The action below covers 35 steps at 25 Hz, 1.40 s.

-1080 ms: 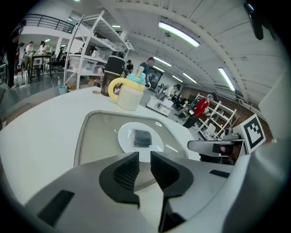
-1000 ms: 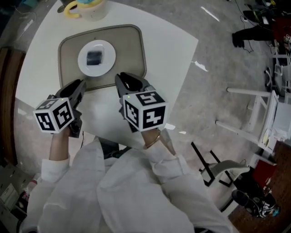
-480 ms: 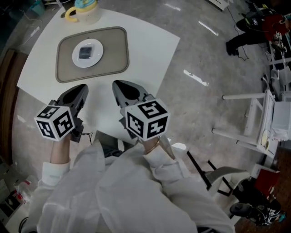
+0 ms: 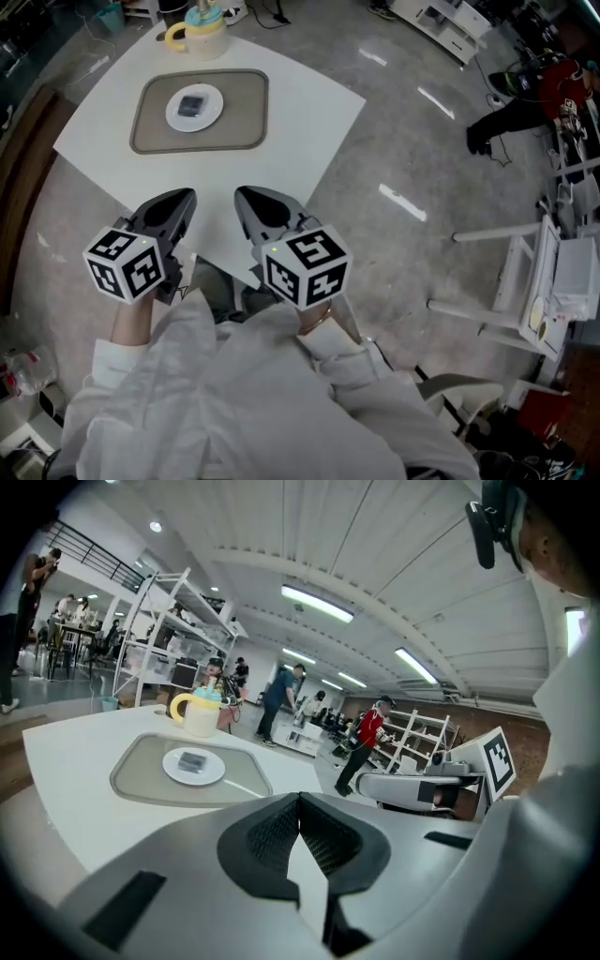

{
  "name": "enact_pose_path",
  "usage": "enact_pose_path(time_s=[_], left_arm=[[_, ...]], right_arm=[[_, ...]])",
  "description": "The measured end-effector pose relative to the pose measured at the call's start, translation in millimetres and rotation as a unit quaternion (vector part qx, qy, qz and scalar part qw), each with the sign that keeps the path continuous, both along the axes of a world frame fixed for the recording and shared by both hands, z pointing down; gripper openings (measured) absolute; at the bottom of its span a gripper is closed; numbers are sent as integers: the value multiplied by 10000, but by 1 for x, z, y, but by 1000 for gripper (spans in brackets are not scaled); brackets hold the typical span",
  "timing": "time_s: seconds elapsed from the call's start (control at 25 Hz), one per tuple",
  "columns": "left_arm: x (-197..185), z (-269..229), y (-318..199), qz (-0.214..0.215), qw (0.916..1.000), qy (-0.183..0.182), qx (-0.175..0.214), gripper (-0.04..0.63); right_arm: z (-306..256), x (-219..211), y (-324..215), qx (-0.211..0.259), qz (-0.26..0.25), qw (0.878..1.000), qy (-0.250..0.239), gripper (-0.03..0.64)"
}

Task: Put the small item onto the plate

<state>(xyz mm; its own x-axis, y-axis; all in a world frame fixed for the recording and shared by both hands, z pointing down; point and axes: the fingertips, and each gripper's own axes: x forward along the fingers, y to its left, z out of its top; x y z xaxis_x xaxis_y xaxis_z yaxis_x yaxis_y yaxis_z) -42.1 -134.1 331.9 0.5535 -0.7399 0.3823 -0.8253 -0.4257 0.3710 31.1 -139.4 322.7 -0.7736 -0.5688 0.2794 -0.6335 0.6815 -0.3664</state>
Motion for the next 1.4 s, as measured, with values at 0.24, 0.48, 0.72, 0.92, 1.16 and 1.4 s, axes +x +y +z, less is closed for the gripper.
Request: enact_pose_path(time_s=[0.24, 0.48, 0.72, 0.92, 1.16, 1.4], left_arm=[[22, 6, 39, 80, 9999, 94, -93, 11], [33, 11, 58, 198, 9994, 87, -272, 11], [38, 11, 63, 455, 9983, 67, -348, 11], [34, 4, 57, 537, 9980, 104, -321, 11], [39, 4, 61, 646, 9972, 152, -352, 11], [35, 3, 55, 647, 9973, 186, -304, 11]], right_arm=[[-1, 1, 32, 78, -253, 9996, 74, 15], [-1, -3, 45, 62, -290, 9995, 127, 15], [-3, 1, 54, 46, -135, 9997, 215, 15], [-11, 2, 51, 102, 24, 9997, 227, 15], [-19, -1, 50, 197, 58, 9995, 223, 15], [-18, -10, 43, 232, -67, 9993, 276, 15]])
